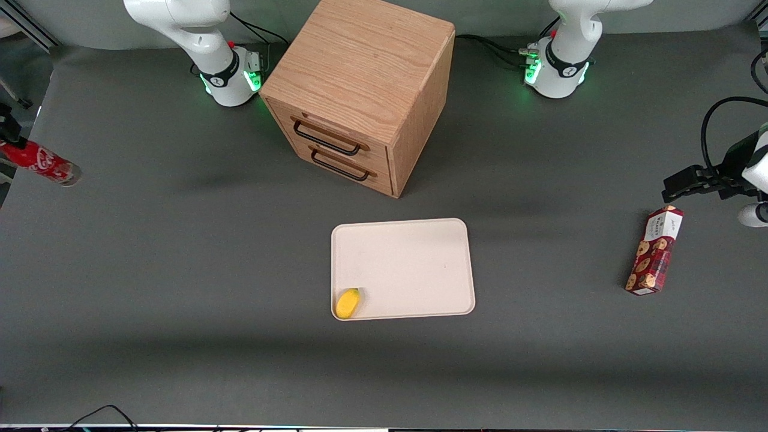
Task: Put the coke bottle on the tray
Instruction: 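Carry the bottle over the white tray beside the yellow mango, then lower the bottle upright onto the tray and open the right gripper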
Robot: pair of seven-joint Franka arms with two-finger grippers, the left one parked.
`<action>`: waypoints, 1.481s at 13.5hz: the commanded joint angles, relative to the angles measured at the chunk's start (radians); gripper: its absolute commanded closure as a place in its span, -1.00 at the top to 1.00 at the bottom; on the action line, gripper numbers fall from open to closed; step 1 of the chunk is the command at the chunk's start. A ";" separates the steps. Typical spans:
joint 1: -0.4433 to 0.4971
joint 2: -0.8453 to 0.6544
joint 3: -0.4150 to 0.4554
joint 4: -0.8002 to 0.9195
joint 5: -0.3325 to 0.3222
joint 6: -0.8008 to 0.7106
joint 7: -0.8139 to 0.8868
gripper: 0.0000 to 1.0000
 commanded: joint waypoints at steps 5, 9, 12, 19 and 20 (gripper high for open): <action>0.027 0.283 0.398 0.358 0.110 -0.098 0.660 -1.00; 0.157 0.483 0.500 0.508 0.072 -0.028 0.927 -1.00; 0.264 0.587 0.505 0.508 0.012 0.113 1.036 -1.00; 0.341 0.836 0.563 0.501 -0.142 0.264 1.112 -1.00; 0.340 0.853 0.559 0.492 -0.146 0.274 1.089 -1.00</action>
